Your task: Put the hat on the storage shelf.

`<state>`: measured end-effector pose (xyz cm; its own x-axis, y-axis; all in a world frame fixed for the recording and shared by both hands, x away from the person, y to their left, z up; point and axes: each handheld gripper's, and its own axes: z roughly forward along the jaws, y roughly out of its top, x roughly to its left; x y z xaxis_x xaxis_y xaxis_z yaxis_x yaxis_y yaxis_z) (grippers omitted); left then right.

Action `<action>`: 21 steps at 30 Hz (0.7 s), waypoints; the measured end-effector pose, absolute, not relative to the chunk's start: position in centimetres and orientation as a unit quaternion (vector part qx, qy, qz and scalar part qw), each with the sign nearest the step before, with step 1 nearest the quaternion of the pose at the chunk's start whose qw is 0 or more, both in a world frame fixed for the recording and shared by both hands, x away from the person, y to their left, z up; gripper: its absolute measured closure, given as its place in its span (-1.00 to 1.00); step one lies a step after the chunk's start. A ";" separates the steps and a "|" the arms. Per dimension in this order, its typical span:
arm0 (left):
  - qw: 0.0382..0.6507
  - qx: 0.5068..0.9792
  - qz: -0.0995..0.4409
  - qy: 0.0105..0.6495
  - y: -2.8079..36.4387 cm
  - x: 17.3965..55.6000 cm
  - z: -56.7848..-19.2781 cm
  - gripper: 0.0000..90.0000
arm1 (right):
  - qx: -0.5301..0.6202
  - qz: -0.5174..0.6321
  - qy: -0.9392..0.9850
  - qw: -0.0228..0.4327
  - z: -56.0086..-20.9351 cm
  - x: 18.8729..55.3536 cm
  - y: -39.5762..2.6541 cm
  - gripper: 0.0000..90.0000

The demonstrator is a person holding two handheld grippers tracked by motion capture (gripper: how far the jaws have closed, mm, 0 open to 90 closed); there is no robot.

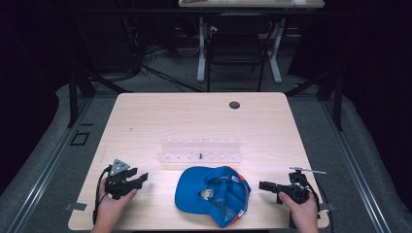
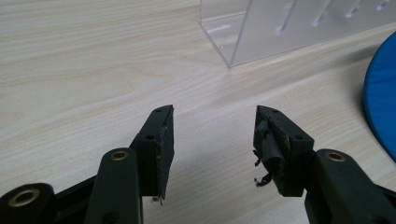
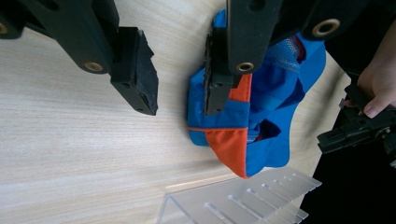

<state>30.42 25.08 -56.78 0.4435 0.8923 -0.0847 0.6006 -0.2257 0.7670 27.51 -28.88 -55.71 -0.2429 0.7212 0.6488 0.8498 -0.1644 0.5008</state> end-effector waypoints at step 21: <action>0.380 0.765 0.190 0.485 24.7 30.4 -56.8 0.07 | -0.579 -0.460 -0.663 0.115 -55.4 27.3 -27.1 0.41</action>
<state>30.40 24.69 -56.78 0.4575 0.8858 -0.0779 0.5976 -0.2414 0.7646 27.27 -27.12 -55.35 -0.3038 0.6614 0.6857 0.8739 -0.0932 0.4771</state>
